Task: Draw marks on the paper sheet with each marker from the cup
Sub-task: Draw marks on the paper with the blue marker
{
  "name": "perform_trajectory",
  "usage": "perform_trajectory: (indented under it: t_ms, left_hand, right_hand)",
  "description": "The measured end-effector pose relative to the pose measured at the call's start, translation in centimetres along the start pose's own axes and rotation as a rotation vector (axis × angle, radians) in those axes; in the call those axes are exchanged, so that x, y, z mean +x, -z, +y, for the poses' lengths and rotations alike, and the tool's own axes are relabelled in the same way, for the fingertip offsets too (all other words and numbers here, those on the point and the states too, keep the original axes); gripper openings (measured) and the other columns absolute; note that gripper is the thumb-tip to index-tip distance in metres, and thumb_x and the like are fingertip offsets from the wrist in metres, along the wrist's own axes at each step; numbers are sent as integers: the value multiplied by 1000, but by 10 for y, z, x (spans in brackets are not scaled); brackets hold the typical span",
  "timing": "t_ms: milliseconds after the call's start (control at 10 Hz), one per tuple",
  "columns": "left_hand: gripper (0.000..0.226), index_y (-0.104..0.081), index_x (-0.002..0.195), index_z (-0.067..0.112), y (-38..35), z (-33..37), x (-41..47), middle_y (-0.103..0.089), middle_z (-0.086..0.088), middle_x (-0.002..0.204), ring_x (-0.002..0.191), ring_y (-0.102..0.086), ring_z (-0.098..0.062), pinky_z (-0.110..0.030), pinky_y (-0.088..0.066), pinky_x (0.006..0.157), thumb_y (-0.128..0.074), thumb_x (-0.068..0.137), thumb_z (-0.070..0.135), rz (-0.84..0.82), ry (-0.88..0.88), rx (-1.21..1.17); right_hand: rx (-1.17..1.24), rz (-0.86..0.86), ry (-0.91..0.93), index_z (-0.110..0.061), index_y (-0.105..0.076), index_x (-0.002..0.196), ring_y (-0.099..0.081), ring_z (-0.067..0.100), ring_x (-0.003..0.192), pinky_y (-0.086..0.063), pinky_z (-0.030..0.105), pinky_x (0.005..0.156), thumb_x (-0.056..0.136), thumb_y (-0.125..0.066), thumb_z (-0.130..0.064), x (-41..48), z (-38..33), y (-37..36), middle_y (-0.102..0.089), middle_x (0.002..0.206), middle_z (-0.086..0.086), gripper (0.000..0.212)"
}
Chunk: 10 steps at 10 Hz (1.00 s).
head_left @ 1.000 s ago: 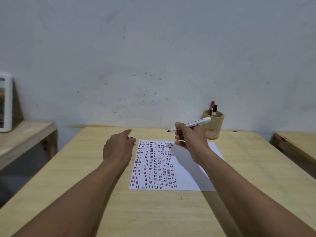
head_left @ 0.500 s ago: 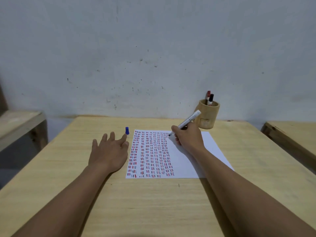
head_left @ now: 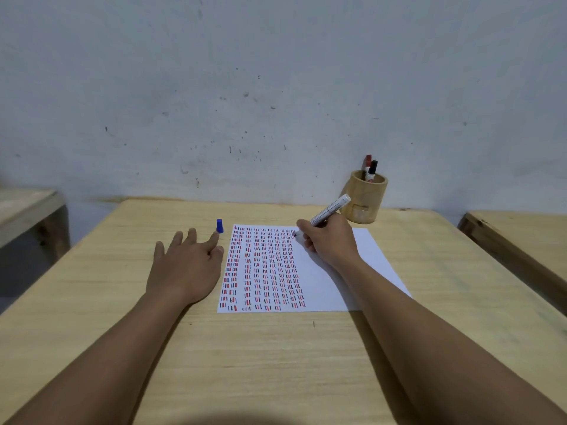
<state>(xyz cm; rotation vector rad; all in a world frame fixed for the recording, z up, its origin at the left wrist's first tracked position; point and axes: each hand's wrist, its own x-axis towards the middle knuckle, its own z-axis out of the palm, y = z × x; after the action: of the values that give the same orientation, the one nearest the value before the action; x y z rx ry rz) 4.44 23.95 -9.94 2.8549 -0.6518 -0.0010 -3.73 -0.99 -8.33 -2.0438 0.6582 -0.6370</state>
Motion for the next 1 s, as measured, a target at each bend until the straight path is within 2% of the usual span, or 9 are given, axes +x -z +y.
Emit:
perform_trajectory:
  t_ms: [300, 400, 500, 600, 700, 800, 900, 1000]
  left_hand:
    - [55, -20, 157, 39, 1, 1, -1, -15, -8, 168, 156, -7, -29, -55, -5, 123, -16, 103, 47, 2, 3, -6]
    - [56, -22, 157, 39, 0, 0, 0, -17, -7, 168, 155, -8, -29, -55, -6, 123, -16, 102, 47, 11, 3, -5]
    - [56, -26, 156, 37, 0, 0, 0, -23, -7, 166, 154, -13, -30, -56, -9, 122, -19, 101, 47, 6, 17, -25]
    - [54, -42, 150, 28, 5, 5, 0, -43, -6, 156, 146, -33, -29, -54, -21, 118, -31, 100, 44, 84, 56, -93]
    - [46, -46, 143, 19, 17, 13, 6, -61, -9, 138, 126, -56, -32, -46, -43, 100, -46, 99, 34, 250, 102, -325]
    - [52, -39, 151, 24, 27, 18, 21, -59, -11, 136, 126, -55, -32, -43, -46, 94, -51, 100, 26, 251, 34, -396]
    - [43, -53, 144, 23, 31, 20, 30, -65, -10, 129, 119, -60, -30, -38, -47, 92, -52, 101, 23, 185, -40, -304]
    - [27, -72, 122, 15, 27, 17, 34, -75, -9, 116, 105, -69, -27, -35, -52, 86, -58, 99, 16, 218, -55, -283]
  right_hand:
    - [-9, -10, -21, 3, -72, 68, -64, 13, 51, -52, 29, 57, 84, -71, -25, 1, 0, 0, -70, 56, 3, 32]
    - [-8, -2, -34, 6, -70, 67, -61, 14, 51, -49, 30, 55, 82, -70, -24, -1, -1, 1, -70, 56, 7, 33]
    - [26, 12, -45, 1, -71, 69, -59, 5, 47, -46, 24, 52, 84, -70, -24, -2, -3, 2, -68, 54, -1, 30]
    - [118, 25, -70, 0, -74, 78, -62, 13, 53, -52, 31, 59, 84, -70, -29, 0, -6, 6, -69, 62, 1, 31]
    - [207, 40, -81, 1, -72, 89, -58, 17, 55, -51, 35, 58, 84, -72, -34, 3, -12, 10, -63, 66, 5, 35]
    - [375, 9, -104, -2, -69, 92, -57, 13, 52, -51, 28, 53, 88, -76, -27, 3, -22, 16, -62, 64, 1, 27]
    - [639, -48, -209, -4, -67, 86, -56, 13, 53, -54, 24, 53, 92, -70, -18, 0, -35, 22, -59, 67, 4, 15]
    - [783, -79, -283, -3, -66, 82, -56, 14, 52, -54, 22, 49, 94, -63, -10, -6, -45, 26, -59, 65, 7, 14]
